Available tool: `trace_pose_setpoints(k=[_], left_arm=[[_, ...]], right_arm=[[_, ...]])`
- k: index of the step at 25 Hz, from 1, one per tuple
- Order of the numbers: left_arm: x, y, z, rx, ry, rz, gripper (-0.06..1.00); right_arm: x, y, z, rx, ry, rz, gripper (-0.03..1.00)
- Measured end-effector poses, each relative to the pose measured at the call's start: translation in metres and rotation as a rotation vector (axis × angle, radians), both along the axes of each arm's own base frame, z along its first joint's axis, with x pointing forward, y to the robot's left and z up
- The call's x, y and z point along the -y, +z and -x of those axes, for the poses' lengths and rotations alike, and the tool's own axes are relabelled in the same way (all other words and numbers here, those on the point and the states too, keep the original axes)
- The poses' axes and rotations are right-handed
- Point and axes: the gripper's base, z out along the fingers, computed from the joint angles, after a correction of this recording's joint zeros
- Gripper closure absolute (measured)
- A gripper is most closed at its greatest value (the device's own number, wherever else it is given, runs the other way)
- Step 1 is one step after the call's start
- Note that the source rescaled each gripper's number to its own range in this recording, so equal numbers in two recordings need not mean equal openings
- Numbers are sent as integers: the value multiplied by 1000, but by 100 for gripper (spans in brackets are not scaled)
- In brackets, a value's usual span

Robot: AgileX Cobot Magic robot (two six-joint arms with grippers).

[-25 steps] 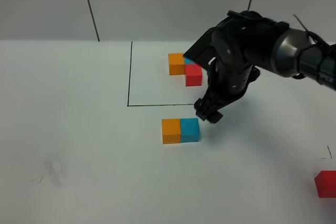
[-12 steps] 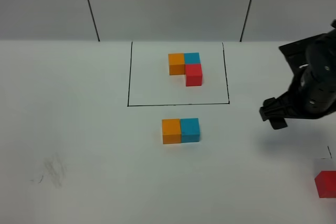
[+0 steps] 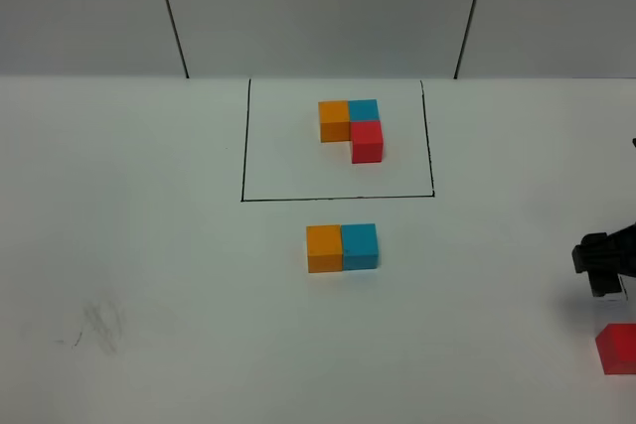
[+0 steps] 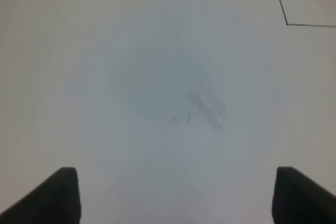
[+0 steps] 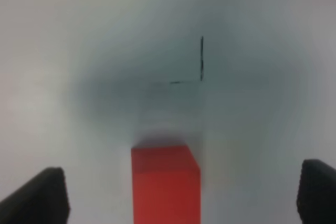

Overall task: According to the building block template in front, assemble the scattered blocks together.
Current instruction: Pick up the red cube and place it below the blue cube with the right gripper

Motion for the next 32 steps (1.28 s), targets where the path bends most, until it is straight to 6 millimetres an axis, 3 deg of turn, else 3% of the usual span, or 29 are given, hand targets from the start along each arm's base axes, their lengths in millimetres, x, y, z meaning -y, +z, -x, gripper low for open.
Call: trace_pose_setpoints(k=[19,32], left_arm=[[0,0,0,0,0,0,28],[0,0,0,0,0,0,28]], right_arm=[[5,-41,25,-9,-37,-73,17],[4,-70,24,-50,-33,-81,17]])
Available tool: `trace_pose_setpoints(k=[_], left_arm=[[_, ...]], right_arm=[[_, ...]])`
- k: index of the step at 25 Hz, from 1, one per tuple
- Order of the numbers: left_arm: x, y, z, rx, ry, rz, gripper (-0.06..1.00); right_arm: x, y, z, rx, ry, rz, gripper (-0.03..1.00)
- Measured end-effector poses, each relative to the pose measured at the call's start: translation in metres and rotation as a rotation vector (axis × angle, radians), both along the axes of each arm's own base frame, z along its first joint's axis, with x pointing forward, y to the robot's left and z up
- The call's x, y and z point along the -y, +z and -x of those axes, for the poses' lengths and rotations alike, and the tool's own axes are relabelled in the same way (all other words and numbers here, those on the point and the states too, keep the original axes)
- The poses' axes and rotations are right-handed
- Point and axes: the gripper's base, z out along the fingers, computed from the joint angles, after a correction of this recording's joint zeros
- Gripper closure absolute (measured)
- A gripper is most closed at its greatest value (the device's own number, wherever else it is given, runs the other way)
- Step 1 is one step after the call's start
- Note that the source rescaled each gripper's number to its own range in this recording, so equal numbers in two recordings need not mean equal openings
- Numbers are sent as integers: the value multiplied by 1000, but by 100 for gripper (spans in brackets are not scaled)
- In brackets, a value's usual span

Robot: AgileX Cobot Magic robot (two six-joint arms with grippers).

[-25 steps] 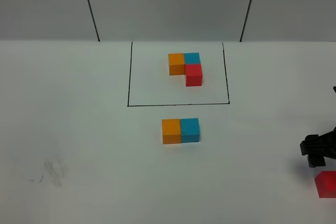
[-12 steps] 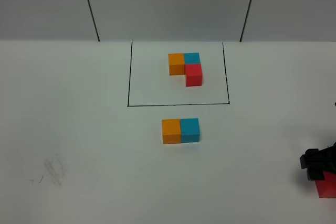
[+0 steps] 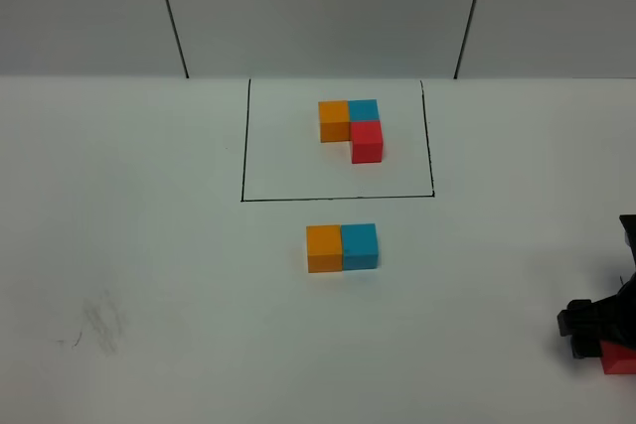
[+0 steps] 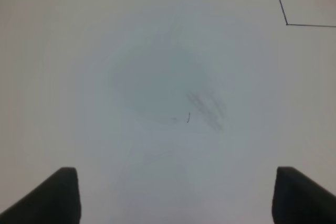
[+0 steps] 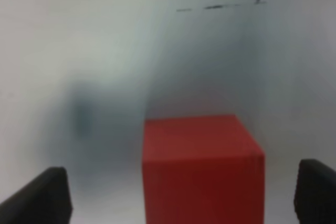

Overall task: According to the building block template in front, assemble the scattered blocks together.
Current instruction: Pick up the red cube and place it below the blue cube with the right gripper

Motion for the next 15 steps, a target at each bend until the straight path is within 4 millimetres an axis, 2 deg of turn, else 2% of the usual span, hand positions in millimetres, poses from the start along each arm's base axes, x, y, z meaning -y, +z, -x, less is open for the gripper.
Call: trace_pose_setpoints(k=[3,5,7,9,10,15], left_arm=[[0,0,0,0,0,0,28],[0,0,0,0,0,0,28],[0,0,0,0,0,0,28],[0,0,0,0,0,0,28],[0,0,0,0,0,0,28],[0,0,0,0,0,0,28]], right_arm=[[0,-3,-1,-3,1,-1,18],[0,-3,-1,0,1,-1,24],[0,-3,-1,2,0,-2,41],[0,-3,-1,2,0,-2,66],[0,-3,-1,1,-2,-2,72],[0,-3,-1,-8,-2,0,72]])
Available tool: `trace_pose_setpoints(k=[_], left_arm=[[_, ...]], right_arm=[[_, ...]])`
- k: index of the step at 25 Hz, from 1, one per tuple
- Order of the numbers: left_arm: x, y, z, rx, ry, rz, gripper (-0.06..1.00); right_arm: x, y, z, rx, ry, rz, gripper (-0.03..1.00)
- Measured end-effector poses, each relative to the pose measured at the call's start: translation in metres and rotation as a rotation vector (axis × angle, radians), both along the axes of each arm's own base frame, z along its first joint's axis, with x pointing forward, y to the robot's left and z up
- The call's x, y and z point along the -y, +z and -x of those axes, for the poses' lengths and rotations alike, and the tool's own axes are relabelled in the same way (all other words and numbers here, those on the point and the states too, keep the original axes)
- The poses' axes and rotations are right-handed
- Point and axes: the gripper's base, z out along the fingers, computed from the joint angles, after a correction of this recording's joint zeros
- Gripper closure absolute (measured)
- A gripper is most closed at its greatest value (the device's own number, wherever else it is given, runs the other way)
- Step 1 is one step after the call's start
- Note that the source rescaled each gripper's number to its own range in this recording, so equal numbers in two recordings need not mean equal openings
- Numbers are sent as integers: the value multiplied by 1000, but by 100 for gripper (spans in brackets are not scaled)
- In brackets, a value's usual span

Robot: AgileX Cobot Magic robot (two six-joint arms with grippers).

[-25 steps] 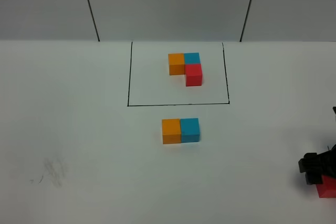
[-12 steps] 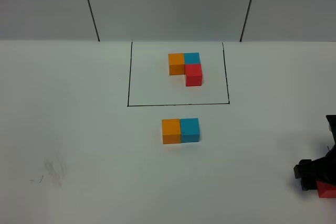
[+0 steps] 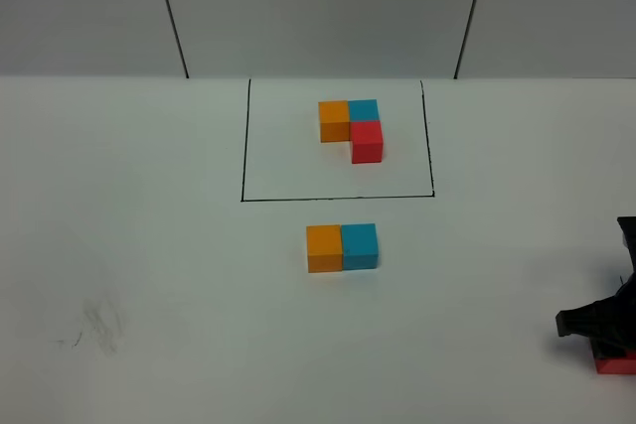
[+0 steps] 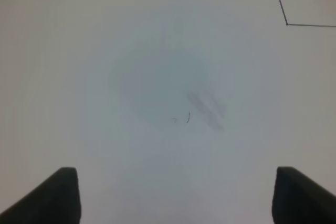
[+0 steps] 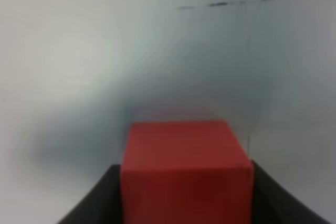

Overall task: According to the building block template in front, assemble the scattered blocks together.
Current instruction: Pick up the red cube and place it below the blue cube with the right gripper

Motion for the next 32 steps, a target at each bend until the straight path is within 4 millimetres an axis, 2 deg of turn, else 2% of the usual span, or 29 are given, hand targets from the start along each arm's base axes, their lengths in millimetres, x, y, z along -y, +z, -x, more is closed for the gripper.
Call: trace_pose_setpoints(k=[4,8,12,17,20,25,32], left_arm=[[0,0,0,0,0,0,28],[0,0,0,0,0,0,28],[0,0,0,0,0,0,28],[0,0,0,0,0,0,28],[0,0,0,0,0,0,28],[0,0,0,0,0,0,28],[0,0,0,0,0,0,28]], right_arm=[[-4,7,5,-13,9,2,72],[-20,31,4,40,26,-19,72],[-46,57,3,93,42,-55,72],[-88,70,10,102,73,-97,72],[-111,71,19,98,56,-129,72],[-148,61,35,51,-44,-151,72],[-197,48,34,40,21,-84,72]])
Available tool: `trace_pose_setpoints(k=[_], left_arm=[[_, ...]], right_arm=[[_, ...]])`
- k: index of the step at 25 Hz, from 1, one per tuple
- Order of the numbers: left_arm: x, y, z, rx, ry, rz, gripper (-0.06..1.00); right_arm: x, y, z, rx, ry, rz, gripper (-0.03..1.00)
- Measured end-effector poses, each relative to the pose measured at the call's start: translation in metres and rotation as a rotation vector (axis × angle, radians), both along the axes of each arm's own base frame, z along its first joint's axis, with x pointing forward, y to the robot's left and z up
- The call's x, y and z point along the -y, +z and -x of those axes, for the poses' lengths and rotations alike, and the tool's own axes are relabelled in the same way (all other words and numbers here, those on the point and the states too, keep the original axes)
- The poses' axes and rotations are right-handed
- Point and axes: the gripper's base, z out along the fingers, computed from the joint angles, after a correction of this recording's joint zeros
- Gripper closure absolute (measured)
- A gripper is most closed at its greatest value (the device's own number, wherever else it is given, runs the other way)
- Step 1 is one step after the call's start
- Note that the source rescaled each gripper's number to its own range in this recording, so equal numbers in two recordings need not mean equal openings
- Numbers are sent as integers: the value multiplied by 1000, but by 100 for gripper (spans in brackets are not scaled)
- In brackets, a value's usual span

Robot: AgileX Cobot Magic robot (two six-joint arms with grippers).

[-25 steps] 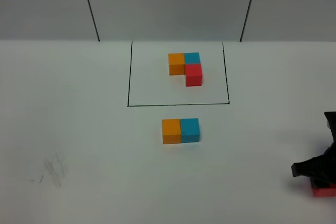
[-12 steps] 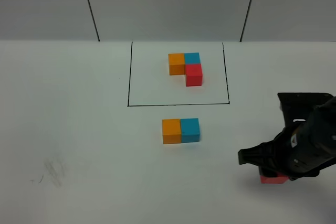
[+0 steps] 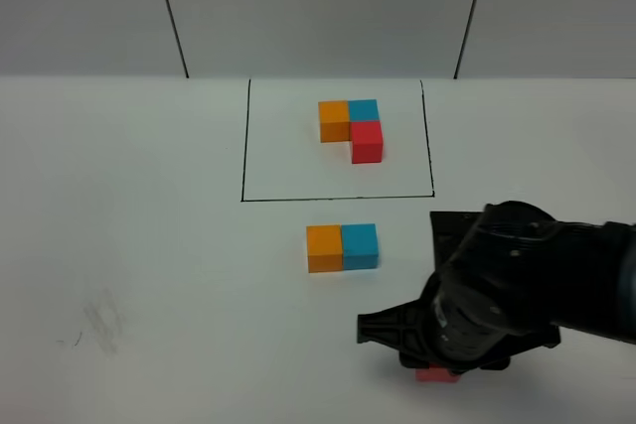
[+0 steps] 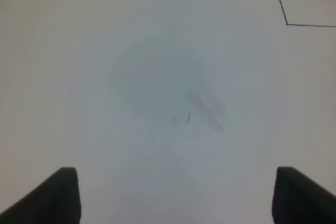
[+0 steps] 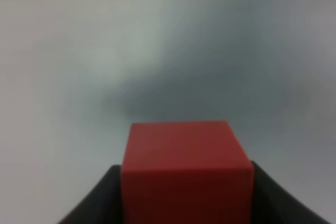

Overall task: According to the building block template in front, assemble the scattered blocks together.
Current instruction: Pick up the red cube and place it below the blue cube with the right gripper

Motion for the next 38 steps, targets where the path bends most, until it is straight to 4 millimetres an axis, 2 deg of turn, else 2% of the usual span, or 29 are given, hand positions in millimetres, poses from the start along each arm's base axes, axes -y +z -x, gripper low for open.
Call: trace_pose_setpoints(k=[4,8,19,25,38], left_arm=[[0,0,0,0,0,0,28],[0,0,0,0,0,0,28],[0,0,0,0,0,0,28],[0,0,0,0,0,0,28],[0,0,0,0,0,0,28]], right_arm=[[-27,-12,-9,-4,10,21,72],[-44,-20,-24,-2,52,49,72],[-72,-38,-54,2,98,132,72],[-80,-43,-63,-15,88,168,72],[-69,-42,-83,-25,94,97,72]])
